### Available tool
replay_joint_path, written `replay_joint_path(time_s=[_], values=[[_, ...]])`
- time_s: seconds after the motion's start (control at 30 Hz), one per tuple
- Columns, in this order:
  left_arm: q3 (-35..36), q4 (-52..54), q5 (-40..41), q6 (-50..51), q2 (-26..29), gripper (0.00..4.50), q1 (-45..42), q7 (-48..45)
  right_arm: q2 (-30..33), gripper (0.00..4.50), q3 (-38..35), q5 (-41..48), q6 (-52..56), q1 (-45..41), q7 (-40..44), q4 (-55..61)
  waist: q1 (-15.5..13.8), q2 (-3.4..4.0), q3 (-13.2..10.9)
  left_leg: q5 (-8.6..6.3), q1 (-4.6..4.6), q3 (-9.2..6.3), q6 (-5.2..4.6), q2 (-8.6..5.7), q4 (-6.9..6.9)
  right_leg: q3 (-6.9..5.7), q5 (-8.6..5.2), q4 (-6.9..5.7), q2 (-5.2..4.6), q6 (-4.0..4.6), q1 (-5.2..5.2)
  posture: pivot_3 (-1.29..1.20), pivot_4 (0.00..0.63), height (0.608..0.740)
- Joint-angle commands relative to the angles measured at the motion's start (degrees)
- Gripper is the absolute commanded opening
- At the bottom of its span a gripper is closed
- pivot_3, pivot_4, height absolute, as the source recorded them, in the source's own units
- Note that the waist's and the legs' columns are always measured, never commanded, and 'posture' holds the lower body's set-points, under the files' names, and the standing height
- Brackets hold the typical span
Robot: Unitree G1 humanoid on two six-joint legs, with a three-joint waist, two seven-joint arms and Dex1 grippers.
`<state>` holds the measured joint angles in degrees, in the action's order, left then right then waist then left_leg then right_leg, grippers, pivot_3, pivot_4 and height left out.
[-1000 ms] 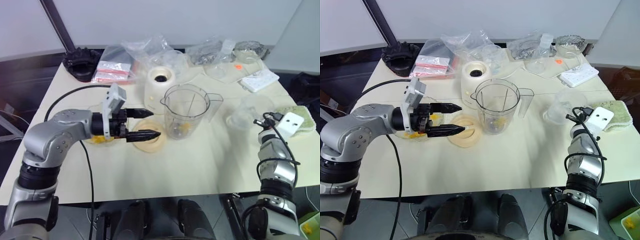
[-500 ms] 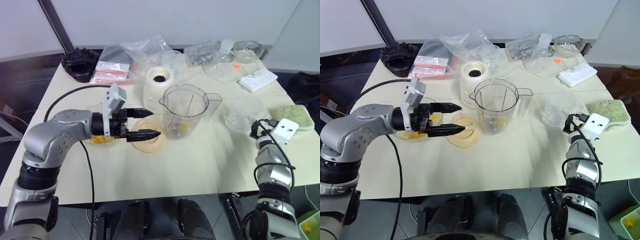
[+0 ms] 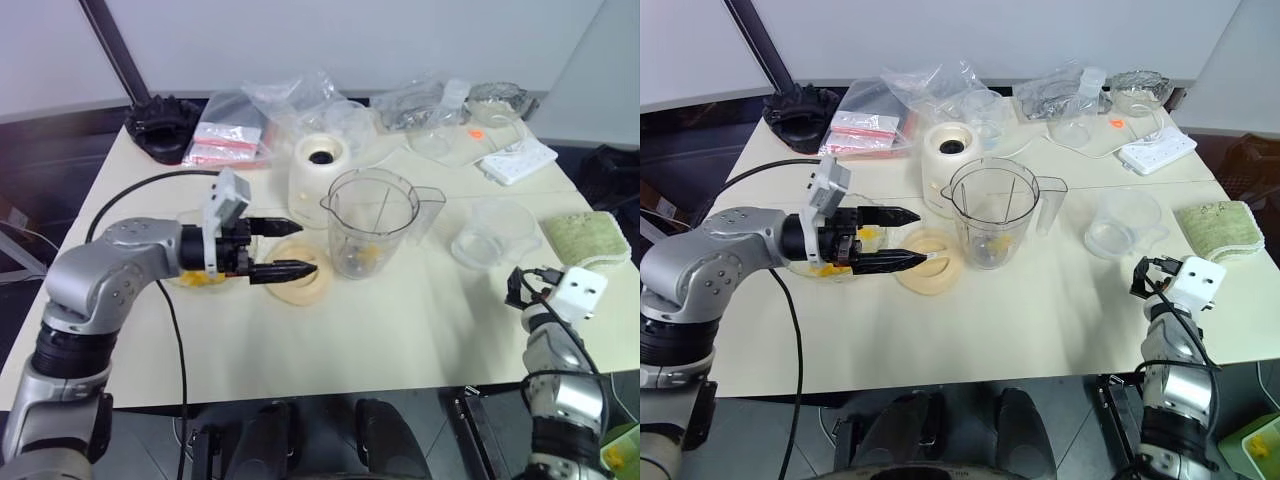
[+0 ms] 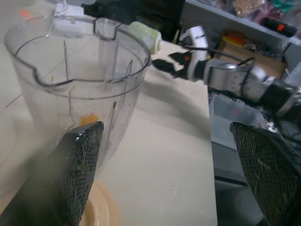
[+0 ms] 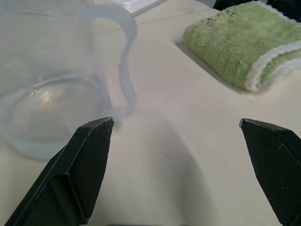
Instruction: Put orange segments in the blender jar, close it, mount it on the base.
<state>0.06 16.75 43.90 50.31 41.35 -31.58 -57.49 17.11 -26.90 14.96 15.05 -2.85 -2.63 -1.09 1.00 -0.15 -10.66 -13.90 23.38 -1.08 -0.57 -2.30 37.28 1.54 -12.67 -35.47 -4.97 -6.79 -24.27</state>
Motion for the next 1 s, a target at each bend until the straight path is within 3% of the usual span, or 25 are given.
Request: replay_joint_path(time_s=[0.03,0.2,0.33,0.43,0.53,0.73,1.0], values=[[-0.3,-2.8,-3.1,-3.2,3.0,4.50,-0.8,-3.1,-1.1,4.45,-0.1,3.1,4.0,5.2,1.2,13.7,0.0,0.00,0.0,0.00,0.00,0.00,0.00,0.00,0.00,0.00,-0.01,0.00,0.00,0.02,0.00,0.00,0.150,0.740],[-8.8,-14.7,-14.4,-13.8,7.6,4.50,-3.8,-13.4,-1.4,4.45,-4.0,15.3,11.4,19.5,6.9,34.2,-0.4,0.02,0.0,0.00,-0.01,-0.09,0.00,0.02,-0.09,-0.03,-0.10,0.00,0.06,0.14,-0.02,0.00,0.150,0.740],[-16.6,-28.4,-23.9,-24.2,2.6,4.50,-10.1,-18.3,3.1,4.45,-9.7,27.3,16.7,32.4,16.7,42.9,-1.7,0.05,0.1,-0.01,-0.02,-0.14,-0.01,-0.01,0.01,-0.12,-0.14,0.31,0.00,0.18,0.25,0.00,0.150,0.740],[-20.7,-40.3,-30.8,-32.7,-2.9,4.50,-15.9,-19.1,5.3,4.45,-12.7,36.9,18.8,37.5,20.5,46.6,-2.6,0.01,0.1,-0.04,0.07,-0.32,-0.04,-0.01,-0.06,-0.29,-0.17,0.38,-0.01,0.13,0.26,0.00,0.150,0.740],[-22.9,-50.7,-36.5,-40.4,-7.2,4.50,-20.4,-18.8,6.9,4.45,-13.8,43.1,19.9,39.1,20.9,48.9,-3.3,-0.02,0.1,-0.05,0.18,-0.43,-0.07,-0.02,-0.08,-0.44,-0.18,0.35,-0.01,0.10,0.18,0.00,0.150,0.740],[-25.9,-65.4,-43.8,-47.4,-14.8,4.50,-27.9,-22.3,13.0,4.45,-12.7,47.2,21.7,38.0,20.2,53.3,-3.4,-0.07,0.1,-0.09,0.23,-0.38,-0.13,-0.04,-0.03,-0.42,-0.17,0.35,-0.06,0.09,0.13,0.00,0.150,0.740],[-26.7,-72.5,-50.5,-48.9,-20.3,4.50,-32.3,-22.1,22.3,4.45,-10.9,51.4,22.6,31.9,16.0,55.4,-3.0,-0.28,-0.1,-0.12,0.70,-0.35,-0.20,-0.01,0.84,-0.43,-0.05,0.32,-0.06,0.10,0.04,0.00,0.150,0.740]])
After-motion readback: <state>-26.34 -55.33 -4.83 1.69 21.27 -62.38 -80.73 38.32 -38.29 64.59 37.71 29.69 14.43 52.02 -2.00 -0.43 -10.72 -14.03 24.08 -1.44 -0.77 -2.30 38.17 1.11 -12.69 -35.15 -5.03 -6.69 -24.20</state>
